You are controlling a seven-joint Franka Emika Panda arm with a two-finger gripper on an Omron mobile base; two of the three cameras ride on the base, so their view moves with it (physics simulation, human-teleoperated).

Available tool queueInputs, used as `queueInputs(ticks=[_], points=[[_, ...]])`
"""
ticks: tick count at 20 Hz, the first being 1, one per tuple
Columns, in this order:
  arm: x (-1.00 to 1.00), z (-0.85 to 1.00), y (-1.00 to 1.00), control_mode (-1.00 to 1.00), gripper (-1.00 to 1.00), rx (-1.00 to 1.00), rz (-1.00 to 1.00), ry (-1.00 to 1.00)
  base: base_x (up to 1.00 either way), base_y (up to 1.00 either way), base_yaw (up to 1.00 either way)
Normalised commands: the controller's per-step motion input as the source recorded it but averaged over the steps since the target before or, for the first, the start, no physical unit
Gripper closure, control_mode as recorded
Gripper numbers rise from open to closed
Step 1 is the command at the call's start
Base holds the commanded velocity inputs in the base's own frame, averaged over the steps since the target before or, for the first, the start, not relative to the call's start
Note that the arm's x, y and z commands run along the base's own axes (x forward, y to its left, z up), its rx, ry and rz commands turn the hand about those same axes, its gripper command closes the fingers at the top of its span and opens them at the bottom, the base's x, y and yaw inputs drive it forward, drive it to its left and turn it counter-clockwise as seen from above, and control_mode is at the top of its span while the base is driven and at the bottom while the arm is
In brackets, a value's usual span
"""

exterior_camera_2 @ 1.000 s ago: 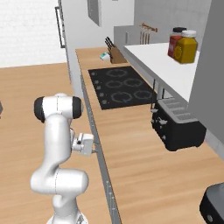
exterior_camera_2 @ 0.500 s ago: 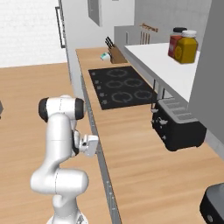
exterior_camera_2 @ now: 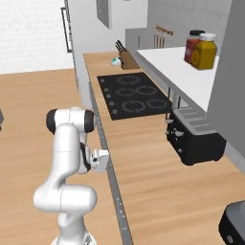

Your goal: Take a straw from the drawer in front and place it inside the glass cup on the dining counter.

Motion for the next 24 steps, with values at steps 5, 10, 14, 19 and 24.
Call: queueInputs(ticks=[5, 10, 14, 19, 24], points=[[0.52, -0.34, -0.09, -1.00, -1.00, 0.00, 0.03, 0.05, 0.00, 0.00, 0.00], [0.18, -0.23, -0.03, -1.00, 1.00, 0.00, 0.02, 0.02, 0.00, 0.00, 0.00], [-0.01, -0.02, 0.00, -1.00, 1.00, 0.02, 0.01, 0.00, 0.00, 0.00, 0.00], [-0.17, 0.00, 0.33, -1.00, 1.00, 0.07, 0.02, 0.00, 0.00, 0.00, 0.00], [-0.25, 0.00, 0.67, -1.00, 1.00, 0.11, 0.04, 0.00, 0.00, 0.00, 0.00]])
